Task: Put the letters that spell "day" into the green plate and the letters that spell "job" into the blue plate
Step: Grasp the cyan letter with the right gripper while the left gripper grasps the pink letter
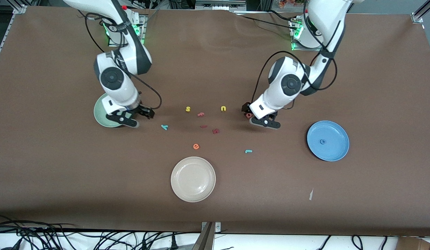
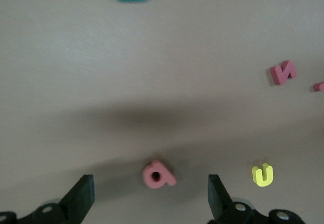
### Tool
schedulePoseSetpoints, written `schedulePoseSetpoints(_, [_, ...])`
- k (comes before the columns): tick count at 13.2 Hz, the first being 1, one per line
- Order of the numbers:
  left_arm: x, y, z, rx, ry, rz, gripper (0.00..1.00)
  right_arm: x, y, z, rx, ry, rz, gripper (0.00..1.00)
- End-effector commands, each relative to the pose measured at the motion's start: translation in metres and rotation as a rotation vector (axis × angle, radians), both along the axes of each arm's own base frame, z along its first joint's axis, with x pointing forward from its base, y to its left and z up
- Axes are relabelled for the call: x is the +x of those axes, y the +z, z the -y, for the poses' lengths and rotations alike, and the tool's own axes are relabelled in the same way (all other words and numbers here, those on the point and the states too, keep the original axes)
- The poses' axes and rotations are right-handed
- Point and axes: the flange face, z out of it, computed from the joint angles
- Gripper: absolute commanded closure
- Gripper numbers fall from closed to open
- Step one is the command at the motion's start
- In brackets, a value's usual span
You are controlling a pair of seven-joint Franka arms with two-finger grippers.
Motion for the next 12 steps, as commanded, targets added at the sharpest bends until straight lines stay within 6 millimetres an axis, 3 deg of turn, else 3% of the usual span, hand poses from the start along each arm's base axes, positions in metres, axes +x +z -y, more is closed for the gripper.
schedulePoseSetpoints(1, [-0.022,-0.020,0.020,0.001,-0.006,0.008,0.01,0.027,-0.009,-0.024,0.069,-0.130,-0.028,0.00])
schedulePoseSetpoints(6, [-0.033,-0.034,0.020,0.023,-0.016,-0.016,0.02,0.029,-0.050,-0.057,0.064,-0.179,-0.028,0.01])
schedulePoseSetpoints(7, [-0.031,-0.035,0.016,0.027,-0.012,-0.015,0.08,0.029,-0.058,-0.061,0.064,-0.181,-0.017,0.03])
schedulePoseSetpoints(10, [-0.026,-0.039,0.010,0.033,-0.003,-0.014,0.21,0.027,-0.068,-0.060,0.053,-0.175,-0.018,0.13])
schedulePoseSetpoints(12, [-0.024,-0.046,0.011,0.034,0.001,-0.014,0.22,0.026,-0.077,-0.058,0.049,-0.173,-0.010,0.22])
